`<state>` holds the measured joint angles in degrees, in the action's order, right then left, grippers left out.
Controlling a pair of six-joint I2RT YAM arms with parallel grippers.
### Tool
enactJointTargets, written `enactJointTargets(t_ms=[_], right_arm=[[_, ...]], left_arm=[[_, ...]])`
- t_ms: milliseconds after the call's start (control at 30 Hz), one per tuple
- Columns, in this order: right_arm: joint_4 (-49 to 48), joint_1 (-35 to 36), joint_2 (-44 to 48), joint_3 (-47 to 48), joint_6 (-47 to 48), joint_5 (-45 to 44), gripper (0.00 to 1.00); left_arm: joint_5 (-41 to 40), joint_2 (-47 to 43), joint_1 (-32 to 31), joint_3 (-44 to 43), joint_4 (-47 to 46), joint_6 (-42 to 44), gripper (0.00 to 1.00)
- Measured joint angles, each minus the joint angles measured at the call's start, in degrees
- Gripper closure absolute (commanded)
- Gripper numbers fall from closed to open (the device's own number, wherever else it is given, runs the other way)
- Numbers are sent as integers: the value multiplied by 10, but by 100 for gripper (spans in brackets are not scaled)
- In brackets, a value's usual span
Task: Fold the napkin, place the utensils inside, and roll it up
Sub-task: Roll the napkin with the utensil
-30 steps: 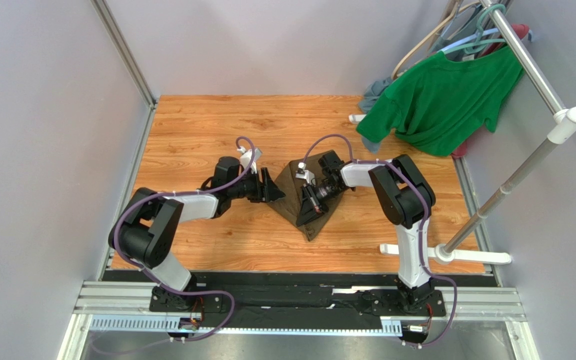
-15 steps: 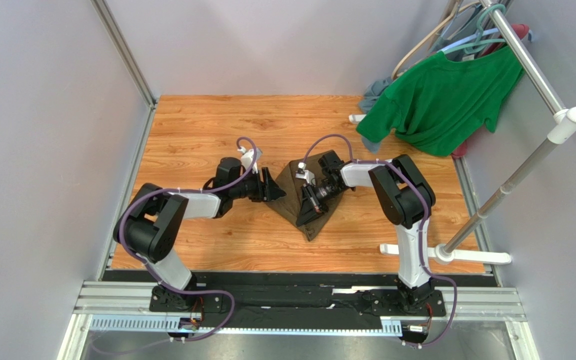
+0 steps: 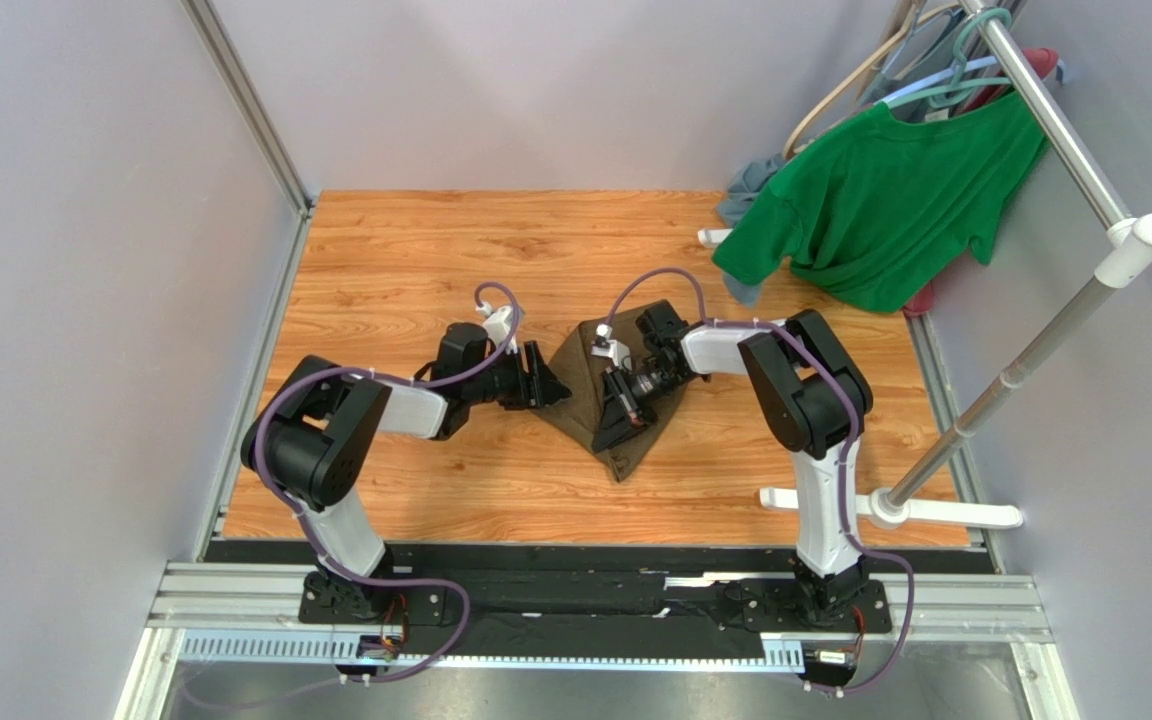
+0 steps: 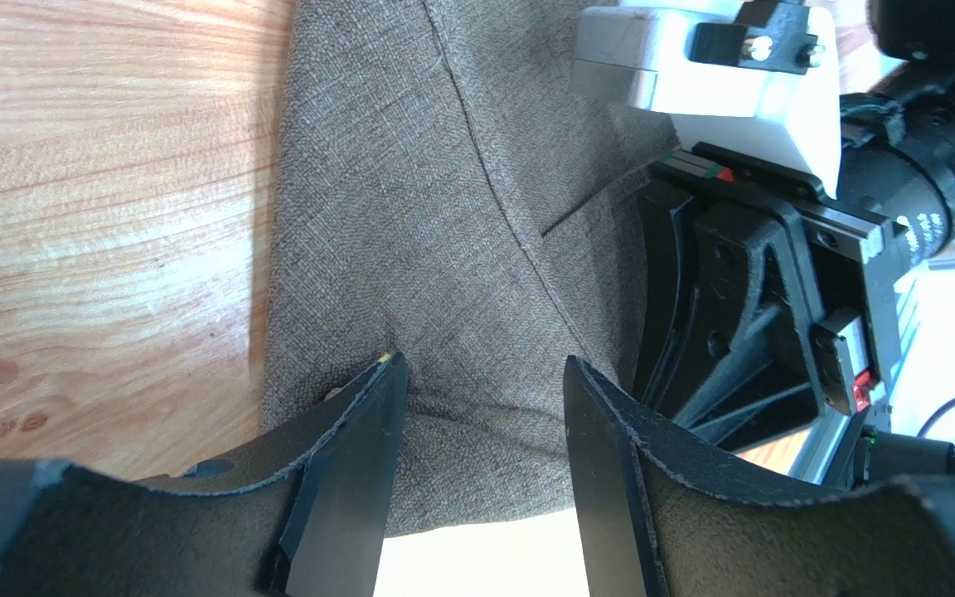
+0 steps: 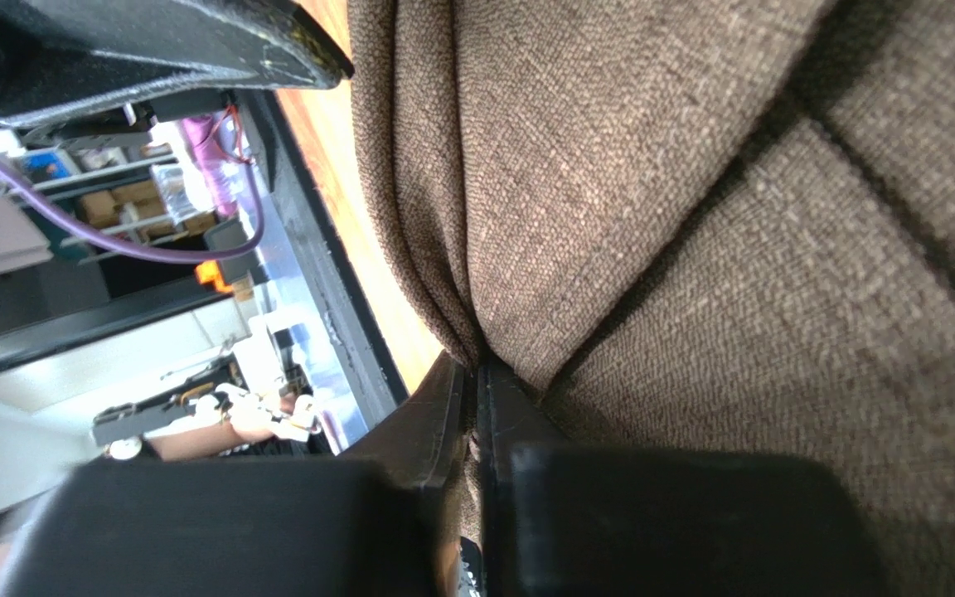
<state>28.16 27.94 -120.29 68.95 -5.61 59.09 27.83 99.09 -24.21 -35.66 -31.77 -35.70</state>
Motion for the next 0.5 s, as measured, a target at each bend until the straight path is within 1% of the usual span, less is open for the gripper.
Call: enactJointTargets(t_ms=[33, 67, 167, 300, 400, 500], right_arm=[[-1, 0, 4, -1, -3, -6, 75], [-2, 1, 10, -3, -6, -15, 65], [-6, 1, 32, -6, -17, -37, 54], [-10, 1, 92, -10, -23, -83, 53], [-17, 5, 157, -22, -24, -126, 51], [-31, 21, 236, -56, -25, -190, 49]], left_arm=[[-1, 0, 0, 0, 0, 0, 41], [-1, 0, 0, 0, 1, 0, 41], [-1, 0, 0, -1, 5, 2, 41], [0, 0, 0, -8, 18, 7, 41], [1, 0, 0, -14, 31, 11, 41], [2, 0, 0, -19, 41, 14, 41]])
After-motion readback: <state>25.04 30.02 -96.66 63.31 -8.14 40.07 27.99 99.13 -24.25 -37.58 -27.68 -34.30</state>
